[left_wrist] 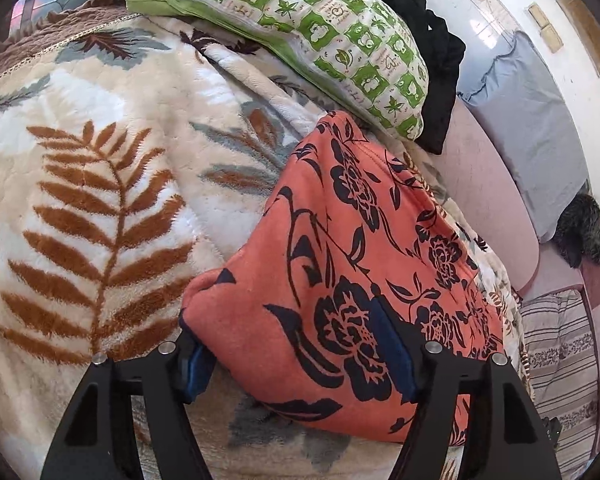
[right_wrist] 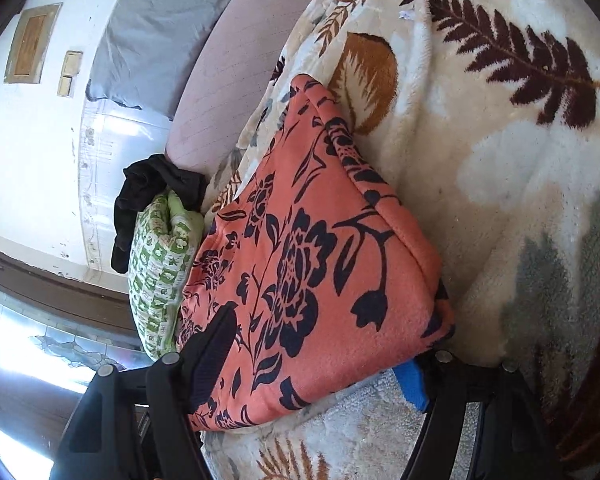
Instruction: Fold small clothes
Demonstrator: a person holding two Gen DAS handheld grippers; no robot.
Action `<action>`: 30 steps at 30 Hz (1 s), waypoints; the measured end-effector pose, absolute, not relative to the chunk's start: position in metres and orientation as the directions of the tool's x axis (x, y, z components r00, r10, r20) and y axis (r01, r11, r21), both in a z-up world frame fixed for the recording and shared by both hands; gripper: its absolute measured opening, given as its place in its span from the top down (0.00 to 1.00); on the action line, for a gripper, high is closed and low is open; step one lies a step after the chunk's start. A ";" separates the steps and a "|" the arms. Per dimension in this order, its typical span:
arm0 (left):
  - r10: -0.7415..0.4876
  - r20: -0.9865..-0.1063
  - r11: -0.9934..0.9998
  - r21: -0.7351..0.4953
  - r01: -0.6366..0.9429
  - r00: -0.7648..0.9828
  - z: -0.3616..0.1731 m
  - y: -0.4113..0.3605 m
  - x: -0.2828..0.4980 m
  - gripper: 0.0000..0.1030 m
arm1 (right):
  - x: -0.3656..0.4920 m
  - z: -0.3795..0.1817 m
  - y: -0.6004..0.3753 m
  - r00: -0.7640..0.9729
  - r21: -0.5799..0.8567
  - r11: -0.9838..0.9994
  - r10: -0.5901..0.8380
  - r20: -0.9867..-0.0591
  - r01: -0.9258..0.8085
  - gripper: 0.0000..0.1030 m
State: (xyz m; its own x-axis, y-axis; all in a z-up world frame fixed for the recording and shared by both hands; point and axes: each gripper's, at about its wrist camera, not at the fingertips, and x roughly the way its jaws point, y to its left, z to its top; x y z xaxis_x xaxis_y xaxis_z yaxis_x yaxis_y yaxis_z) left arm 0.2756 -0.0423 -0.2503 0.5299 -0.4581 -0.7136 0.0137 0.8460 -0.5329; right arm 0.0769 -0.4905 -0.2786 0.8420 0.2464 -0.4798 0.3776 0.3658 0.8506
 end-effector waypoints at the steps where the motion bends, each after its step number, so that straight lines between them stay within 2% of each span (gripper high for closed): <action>1: -0.448 -0.720 0.855 -0.518 0.019 0.530 -0.250 -0.044 0.277 0.38 | 0.075 -0.279 -0.491 0.848 0.857 0.353 0.242 -0.472 0.376 0.33; 2: -0.427 -0.731 0.868 -0.496 0.015 0.532 -0.250 -0.045 0.278 0.50 | 0.073 -0.280 -0.492 0.846 0.852 0.346 0.229 -0.482 0.392 0.52; 3: -0.409 -0.738 0.878 -0.479 0.009 0.537 -0.251 -0.044 0.279 0.56 | 0.072 -0.284 -0.494 0.833 0.841 0.339 0.221 -0.507 0.422 0.77; 5: -0.425 -0.725 0.865 -0.502 0.008 0.542 -0.252 -0.040 0.281 0.72 | 0.071 -0.295 -0.498 0.825 0.847 0.298 0.238 -0.513 0.441 0.80; 8: -0.439 -0.711 0.860 -0.510 0.027 0.550 -0.248 -0.041 0.280 0.78 | 0.072 -0.282 -0.492 0.823 0.817 0.375 0.198 -0.532 0.438 0.83; 14: -0.481 -0.647 0.839 -0.536 0.096 0.591 -0.222 -0.040 0.258 0.81 | 0.065 -0.251 -0.479 0.845 0.754 0.508 0.089 -0.528 0.417 0.86; 20: -0.514 -0.602 0.819 -0.556 0.142 0.611 -0.198 -0.026 0.205 0.81 | 0.034 -0.220 -0.468 0.872 0.711 0.575 -0.007 -0.489 0.404 0.87; 24: -0.489 -0.633 0.828 -0.554 0.091 0.600 -0.212 -0.010 0.166 0.80 | 0.003 -0.210 -0.464 0.879 0.717 0.571 -0.016 -0.477 0.400 0.87; 26: -0.454 -0.692 0.844 -0.535 0.023 0.562 -0.229 -0.004 0.155 0.75 | -0.008 -0.216 -0.460 0.859 0.710 0.558 -0.008 -0.512 0.429 0.87; 28: -0.436 -0.741 0.846 -0.531 -0.048 0.510 -0.245 0.005 0.151 0.69 | -0.012 -0.234 -0.463 0.809 0.711 0.504 0.041 -0.587 0.490 0.83; 30: -0.447 -0.729 0.810 -0.576 -0.112 0.518 -0.247 0.022 0.147 0.58 | -0.018 -0.248 -0.471 0.762 0.711 0.425 0.072 -0.643 0.560 0.80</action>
